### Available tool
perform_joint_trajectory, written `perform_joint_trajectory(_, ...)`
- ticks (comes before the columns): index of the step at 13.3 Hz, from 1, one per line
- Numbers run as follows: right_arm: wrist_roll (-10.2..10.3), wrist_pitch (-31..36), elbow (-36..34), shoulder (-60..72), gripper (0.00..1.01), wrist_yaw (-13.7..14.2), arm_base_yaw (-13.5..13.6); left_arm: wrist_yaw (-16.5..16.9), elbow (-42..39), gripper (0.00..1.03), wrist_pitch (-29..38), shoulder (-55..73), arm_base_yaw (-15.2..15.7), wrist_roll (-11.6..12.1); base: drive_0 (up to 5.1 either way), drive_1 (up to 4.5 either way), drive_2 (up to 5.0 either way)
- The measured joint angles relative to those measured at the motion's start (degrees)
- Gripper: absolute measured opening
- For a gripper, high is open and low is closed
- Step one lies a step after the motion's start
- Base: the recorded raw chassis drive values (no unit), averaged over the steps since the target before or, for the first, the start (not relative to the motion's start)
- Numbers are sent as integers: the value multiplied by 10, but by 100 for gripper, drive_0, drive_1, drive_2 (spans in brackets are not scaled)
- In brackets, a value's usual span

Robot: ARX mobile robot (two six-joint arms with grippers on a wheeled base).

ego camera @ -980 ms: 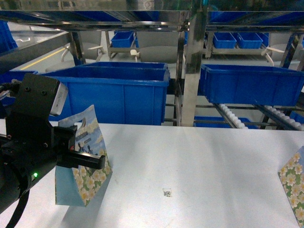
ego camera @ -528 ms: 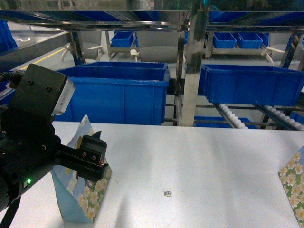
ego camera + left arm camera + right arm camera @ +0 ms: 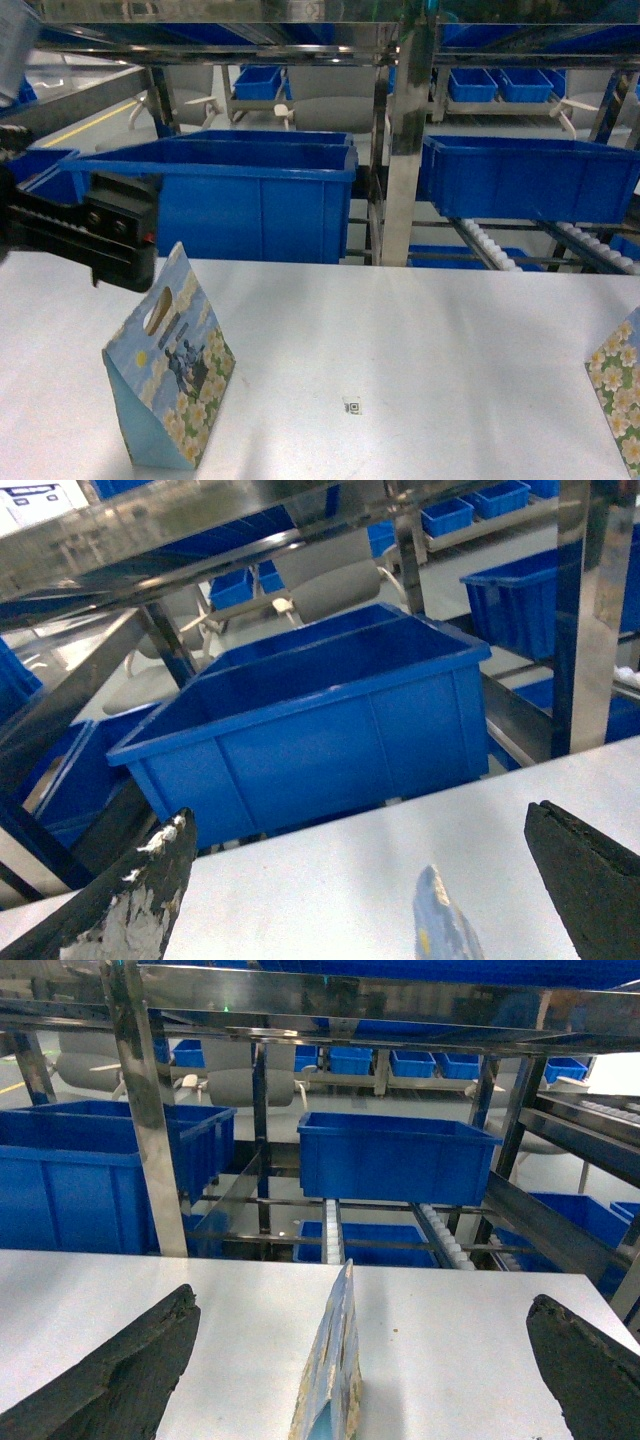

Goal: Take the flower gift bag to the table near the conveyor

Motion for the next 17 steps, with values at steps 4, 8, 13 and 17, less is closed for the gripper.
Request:
perform_joint_trajectory(4,0,0,0,0,98,0,0,48,-24,98,-82,-134,81,-14,0,0,0)
perform_joint_trajectory(8,0,0,0,0,98,0,0,104,-58,98,-195,-290,147,-19,0,0,0)
perform_joint_trajectory(13,1,2,0,0,98,-1,0,119,-86,98,-258,-386,157,-33,0,0,0)
perform_joint_trajectory(17,2,-9,-35,-65,44,40,80,98,-143,51,-265,-451,149,-135,0,0,0)
